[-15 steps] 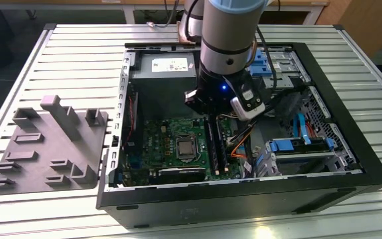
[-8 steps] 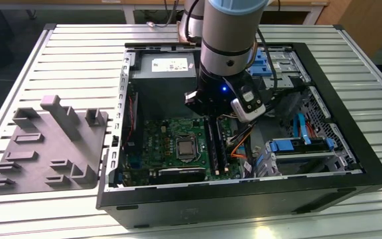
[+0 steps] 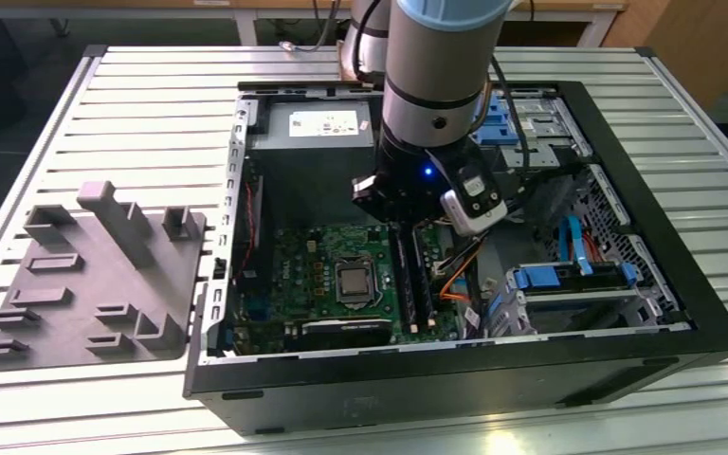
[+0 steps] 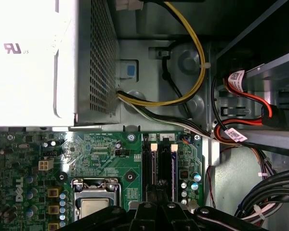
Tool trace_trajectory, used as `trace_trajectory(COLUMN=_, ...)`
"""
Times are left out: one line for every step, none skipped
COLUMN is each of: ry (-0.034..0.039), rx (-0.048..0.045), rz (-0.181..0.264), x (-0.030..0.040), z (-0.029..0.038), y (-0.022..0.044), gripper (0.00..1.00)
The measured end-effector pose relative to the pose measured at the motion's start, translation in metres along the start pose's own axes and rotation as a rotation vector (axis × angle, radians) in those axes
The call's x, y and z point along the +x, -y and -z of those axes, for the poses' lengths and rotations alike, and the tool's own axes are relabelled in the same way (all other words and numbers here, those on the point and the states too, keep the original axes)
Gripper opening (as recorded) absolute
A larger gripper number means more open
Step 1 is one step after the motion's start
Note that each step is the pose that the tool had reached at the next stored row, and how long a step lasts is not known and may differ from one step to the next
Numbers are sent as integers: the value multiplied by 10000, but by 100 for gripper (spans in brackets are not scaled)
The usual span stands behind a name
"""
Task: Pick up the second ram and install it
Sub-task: 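Press down the second ram until it locks into place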
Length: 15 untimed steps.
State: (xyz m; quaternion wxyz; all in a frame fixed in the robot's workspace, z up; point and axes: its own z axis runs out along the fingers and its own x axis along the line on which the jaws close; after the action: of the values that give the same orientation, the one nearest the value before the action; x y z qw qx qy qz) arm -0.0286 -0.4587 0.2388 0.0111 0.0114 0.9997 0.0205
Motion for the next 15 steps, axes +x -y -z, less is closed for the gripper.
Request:
trace_trajectory(ry=0, rx=0, rz=0, x=0, z=0, y=2, gripper=11)
trace_trajectory(ry=0, rx=0, rz=0, x=0, z=0, y=3, gripper=11)
trace_trajectory(ry=0, rx=0, rz=0, x=0, z=0, y=6, gripper=11)
trace_trajectory(ry=0, rx=0, rz=0, x=0, z=0, y=7, gripper=11)
trace_trajectory(ry=0, rx=0, rz=-1, x=0, z=1, y=14, gripper=11)
trace_trajectory(ry=0, rx=0, rz=0, x=0, z=1, y=27, gripper=11)
trace_trajectory(ry=0, rx=0, rz=0, x=0, z=1, y=28, gripper=11)
trace_trajectory(ry=0, rx=0, rz=0, x=0, z=1, y=30, gripper=11)
trace_trajectory(ry=0, rx=0, rz=0, x=0, z=1, y=32, gripper=11)
trace_trajectory(ry=1, rx=0, rz=0, x=0, z=1, y=34, gripper=11)
trace_trajectory(ry=1, rx=1, rz=0, x=0, z=2, y=36, gripper=11)
trace_trajectory(ry=0, rx=0, rz=0, x=0, z=2, y=38, gripper=11)
trace_trajectory(ry=-1, rx=0, rz=0, x=0, z=2, y=41, gripper=11)
trace_trajectory(ry=0, rx=-1, rz=0, x=0, z=2, y=42, gripper=11)
trace_trajectory(ry=1, rx=0, rz=-1, x=0, z=2, y=44, gripper=11)
